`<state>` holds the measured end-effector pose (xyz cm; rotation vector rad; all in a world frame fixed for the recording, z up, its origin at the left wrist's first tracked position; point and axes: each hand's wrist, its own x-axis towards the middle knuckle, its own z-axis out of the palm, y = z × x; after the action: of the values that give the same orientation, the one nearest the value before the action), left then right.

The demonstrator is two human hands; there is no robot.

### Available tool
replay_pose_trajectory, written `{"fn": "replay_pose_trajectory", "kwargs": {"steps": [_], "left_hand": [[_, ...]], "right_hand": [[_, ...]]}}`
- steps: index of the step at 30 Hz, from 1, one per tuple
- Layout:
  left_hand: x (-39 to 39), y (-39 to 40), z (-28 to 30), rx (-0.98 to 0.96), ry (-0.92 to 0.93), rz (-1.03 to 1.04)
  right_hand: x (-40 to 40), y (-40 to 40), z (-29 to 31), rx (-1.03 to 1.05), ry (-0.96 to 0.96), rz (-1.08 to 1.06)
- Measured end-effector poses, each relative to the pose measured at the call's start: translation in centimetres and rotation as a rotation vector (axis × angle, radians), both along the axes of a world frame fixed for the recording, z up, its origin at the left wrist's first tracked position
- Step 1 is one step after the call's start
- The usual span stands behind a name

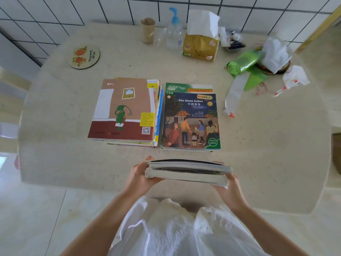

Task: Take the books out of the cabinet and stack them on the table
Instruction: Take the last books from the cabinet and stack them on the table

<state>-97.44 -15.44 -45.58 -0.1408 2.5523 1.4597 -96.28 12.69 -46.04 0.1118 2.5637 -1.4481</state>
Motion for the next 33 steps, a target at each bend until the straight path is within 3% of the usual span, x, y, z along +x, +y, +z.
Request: {"fn": "replay_pose_trajectory", "kwargs": {"steps": [5,11,23,27,33], "left_hand": [[-0.7,0.6,0.5,0.039,-0.068,0.077],[-3.6,3.2,3.8,0.066,-0.077,0.052],[-11.2,6.3,8.1,0.42,-0.22,0.245],[-13.6,7.4,6.9,0.403,-0.345,0.401],[-15.6,8.7,4.8,0.184,-0.493,0.399]], "right_hand": [[-0.1,0.6,1.5,-0.093,-0.256,-0.12],[-1.8,3.5,3.3,-0.066,-0.126,-0.161],[-11.4,3.5,9.6,-0.466,-0.218,-0.229],[-15.5,2.5,9.0,-0.519,-0.354,-0.308],[-18.5,0.9,5.5,-0.398,-0.479,-0.317]]}}
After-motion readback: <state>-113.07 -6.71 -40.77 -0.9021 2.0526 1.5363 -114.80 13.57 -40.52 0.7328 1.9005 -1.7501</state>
